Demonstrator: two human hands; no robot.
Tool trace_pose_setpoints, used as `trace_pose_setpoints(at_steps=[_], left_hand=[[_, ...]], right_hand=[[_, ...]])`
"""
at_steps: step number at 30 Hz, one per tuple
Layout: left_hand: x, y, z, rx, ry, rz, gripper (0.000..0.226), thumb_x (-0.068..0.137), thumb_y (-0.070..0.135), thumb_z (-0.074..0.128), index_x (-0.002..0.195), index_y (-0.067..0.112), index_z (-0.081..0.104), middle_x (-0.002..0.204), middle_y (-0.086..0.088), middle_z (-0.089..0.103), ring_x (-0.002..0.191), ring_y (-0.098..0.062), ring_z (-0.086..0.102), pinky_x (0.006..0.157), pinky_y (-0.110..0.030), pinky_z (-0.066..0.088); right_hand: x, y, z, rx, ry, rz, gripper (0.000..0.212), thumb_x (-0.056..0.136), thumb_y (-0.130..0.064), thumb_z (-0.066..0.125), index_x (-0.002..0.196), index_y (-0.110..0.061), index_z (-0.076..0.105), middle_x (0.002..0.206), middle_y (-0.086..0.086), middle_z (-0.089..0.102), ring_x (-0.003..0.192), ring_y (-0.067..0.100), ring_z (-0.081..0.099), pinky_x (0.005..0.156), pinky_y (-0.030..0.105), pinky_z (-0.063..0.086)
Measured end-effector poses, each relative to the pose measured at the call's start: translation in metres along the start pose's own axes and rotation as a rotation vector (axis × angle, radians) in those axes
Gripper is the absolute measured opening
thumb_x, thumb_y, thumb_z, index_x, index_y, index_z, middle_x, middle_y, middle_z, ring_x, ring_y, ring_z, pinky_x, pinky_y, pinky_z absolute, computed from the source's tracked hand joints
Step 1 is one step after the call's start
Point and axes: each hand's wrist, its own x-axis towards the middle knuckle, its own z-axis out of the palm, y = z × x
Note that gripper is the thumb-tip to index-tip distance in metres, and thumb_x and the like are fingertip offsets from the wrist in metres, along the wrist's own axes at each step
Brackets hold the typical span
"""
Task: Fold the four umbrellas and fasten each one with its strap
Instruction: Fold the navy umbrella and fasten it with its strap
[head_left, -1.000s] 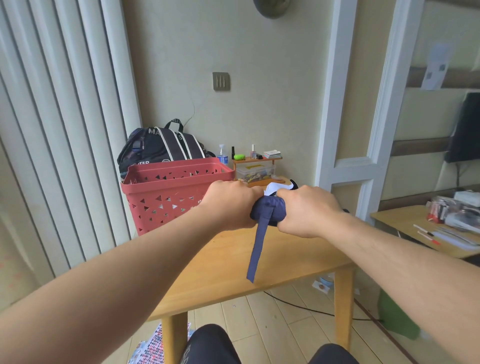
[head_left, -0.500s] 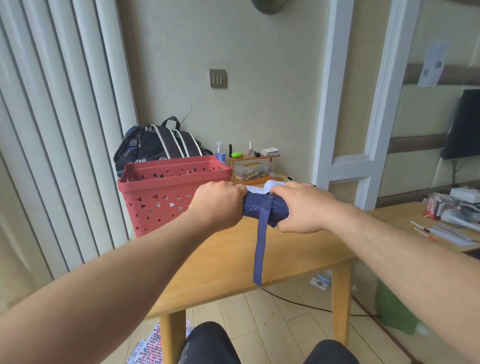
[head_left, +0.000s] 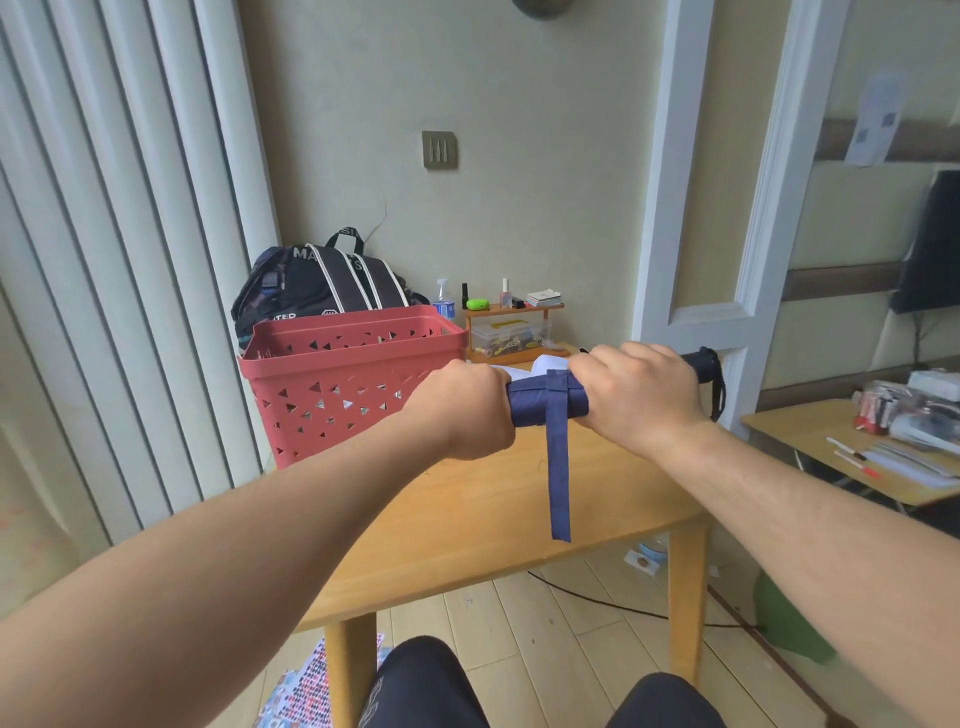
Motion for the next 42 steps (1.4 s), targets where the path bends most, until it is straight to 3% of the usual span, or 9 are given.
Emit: trace_pose_setpoints(at_steps=[3,6,13,17,25,28,34,39,42], left_hand=[[0.0,0.0,-0.003,-0.036,-0.141,-0.008,0.021,0.075,0.028,0.068,0.096,0.025,0.061,0.083,-0.001,0.067,0.075,-0.024,0.067,0.066,-0.038,0.059],[0.0,-0.001,-0.007,0.013,-0.174,-0.014,0.027,0.076,0.031,0.069,0.101,0.026,0.063,0.085,0.001,0.067,0.078,-0.023,0.067,0.066,-0.038,0.059],[-0.001,-0.004,0.01,0.332,0.335,0.074,0.019,0.088,0.038,0.061,0.104,0.029,0.057,0.09,0.006,0.062,0.083,-0.026,0.063,0.07,-0.034,0.037],[-0.001,-0.01,0.021,0.318,0.341,0.1,0.014,0.093,0.038,0.057,0.104,0.03,0.06,0.081,0.005,0.061,0.071,-0.027,0.063,0.059,-0.029,0.039],[-0.004,-0.019,0.019,0.219,0.204,0.039,0.007,0.084,0.037,0.06,0.091,0.034,0.058,0.075,0.007,0.061,0.07,-0.025,0.064,0.063,-0.031,0.054],[-0.006,-0.018,0.02,0.224,0.155,0.052,0.011,0.082,0.037,0.059,0.092,0.033,0.061,0.074,0.008,0.061,0.068,-0.023,0.063,0.063,-0.032,0.056],[-0.004,-0.008,0.011,0.232,0.124,0.007,0.002,0.085,0.032,0.059,0.087,0.031,0.059,0.075,0.007,0.057,0.068,-0.022,0.06,0.059,-0.029,0.048],[-0.003,0.002,0.008,0.083,0.002,-0.071,0.01,0.08,0.034,0.064,0.086,0.028,0.06,0.078,0.005,0.062,0.068,-0.02,0.062,0.057,-0.029,0.049],[-0.002,0.006,0.011,-0.076,-0.13,-0.077,0.016,0.072,0.035,0.069,0.084,0.028,0.061,0.079,0.005,0.065,0.069,-0.02,0.065,0.058,-0.031,0.053]], right_hand=[[0.0,-0.002,-0.003,0.047,-0.129,0.004,0.028,0.066,-0.027,0.083,0.069,-0.02,0.056,0.059,-0.001,0.055,0.049,0.032,0.055,0.051,0.029,0.037],[0.003,-0.009,-0.006,0.022,-0.452,0.065,0.016,0.09,-0.038,0.061,0.089,-0.027,0.051,0.087,-0.004,0.067,0.079,0.032,0.066,0.06,0.031,0.042],[0.014,-0.021,-0.021,0.112,-0.657,0.259,0.014,0.081,-0.029,0.057,0.095,-0.028,0.055,0.083,-0.006,0.058,0.074,0.027,0.053,0.062,0.031,0.044],[0.014,-0.021,-0.023,0.207,-0.788,0.289,0.012,0.074,-0.033,0.06,0.085,-0.029,0.057,0.078,-0.007,0.059,0.067,0.016,0.053,0.06,0.028,0.047],[0.008,-0.016,-0.023,0.247,-0.699,0.296,0.03,0.075,-0.062,0.063,0.089,-0.037,0.056,0.075,-0.015,0.056,0.066,0.003,0.049,0.062,0.028,0.051],[0.006,-0.018,-0.025,0.29,-0.759,0.291,0.027,0.075,-0.061,0.063,0.09,-0.039,0.059,0.077,-0.015,0.056,0.076,0.012,0.058,0.07,0.032,0.057],[0.013,-0.021,-0.019,0.112,-0.697,0.124,0.065,0.071,-0.072,0.06,0.126,-0.038,0.046,0.118,-0.009,0.054,0.116,0.026,0.049,0.09,0.045,0.045],[0.011,-0.021,-0.011,0.127,-0.629,0.092,0.033,0.082,-0.051,0.063,0.099,-0.031,0.043,0.093,-0.01,0.05,0.092,0.026,0.057,0.068,0.035,0.038],[0.004,-0.015,-0.006,0.129,-0.591,0.064,0.033,0.083,-0.05,0.062,0.091,-0.032,0.036,0.091,-0.009,0.061,0.083,0.027,0.064,0.065,0.034,0.05]])
